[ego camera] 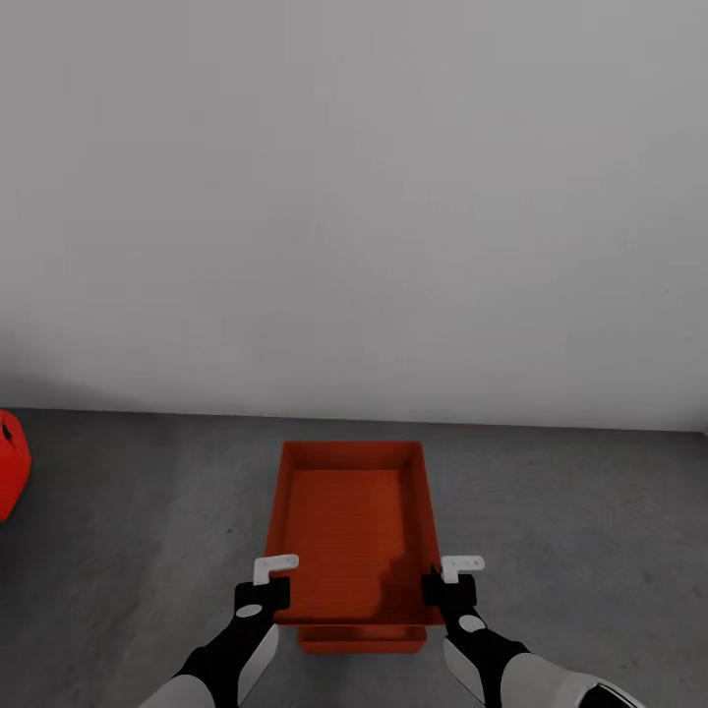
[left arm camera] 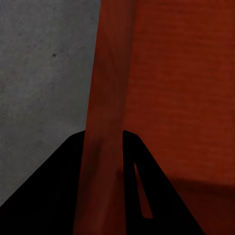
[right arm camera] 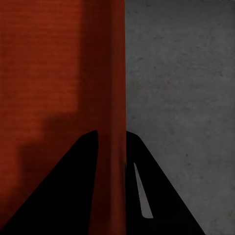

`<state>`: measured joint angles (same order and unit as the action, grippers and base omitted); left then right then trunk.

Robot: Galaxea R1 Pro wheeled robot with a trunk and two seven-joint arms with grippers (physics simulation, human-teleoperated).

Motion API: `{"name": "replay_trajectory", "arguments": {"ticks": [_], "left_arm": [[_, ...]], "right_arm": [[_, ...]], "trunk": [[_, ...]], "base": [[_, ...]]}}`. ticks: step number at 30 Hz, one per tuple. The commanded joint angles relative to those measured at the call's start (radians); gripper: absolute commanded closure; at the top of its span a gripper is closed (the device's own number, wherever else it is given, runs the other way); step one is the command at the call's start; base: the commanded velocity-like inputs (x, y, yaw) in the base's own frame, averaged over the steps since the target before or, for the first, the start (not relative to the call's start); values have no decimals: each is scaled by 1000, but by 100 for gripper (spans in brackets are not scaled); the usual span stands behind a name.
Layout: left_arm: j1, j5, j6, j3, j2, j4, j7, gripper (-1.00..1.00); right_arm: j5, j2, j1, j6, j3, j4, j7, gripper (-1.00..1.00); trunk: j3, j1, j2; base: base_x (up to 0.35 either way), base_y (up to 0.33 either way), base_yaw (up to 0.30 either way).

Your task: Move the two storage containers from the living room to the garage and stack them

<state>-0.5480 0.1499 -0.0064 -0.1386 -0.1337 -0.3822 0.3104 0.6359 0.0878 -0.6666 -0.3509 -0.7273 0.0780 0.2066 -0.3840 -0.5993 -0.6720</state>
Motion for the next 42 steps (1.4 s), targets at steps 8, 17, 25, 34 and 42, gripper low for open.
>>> {"name": "replay_trajectory", "arguments": {"ticks": [8, 17, 25, 34, 42], "left_arm": [[-1, 5, -1, 32, 45, -1, 10, 100], [-1, 5, -1, 32, 45, -1, 10, 100], [-1, 5, -1, 32, 45, -1, 10, 100], [-1, 5, -1, 32, 45, -3, 11, 100], [-1, 5, 0, 33, 45, -1, 11, 100]], "right_arm": [[9, -5, -1, -7, 43, 0, -1, 100], [9, -5, -1, -7, 43, 0, -1, 100], [9, -5, -1, -8, 43, 0, -1, 100], [8, -5, -1, -8, 43, 0, -1, 100], [8, -5, -1, -8, 43, 0, -1, 100]], "trunk": [[-2, 0, -1], [-15, 0, -1], [-19, 0, -1], [-19, 0, -1], [-19, 0, -1]], "base": [[0, 0, 0], [0, 0, 0], [0, 0, 0], [-2, 0, 0], [-94, 0, 0]]}}
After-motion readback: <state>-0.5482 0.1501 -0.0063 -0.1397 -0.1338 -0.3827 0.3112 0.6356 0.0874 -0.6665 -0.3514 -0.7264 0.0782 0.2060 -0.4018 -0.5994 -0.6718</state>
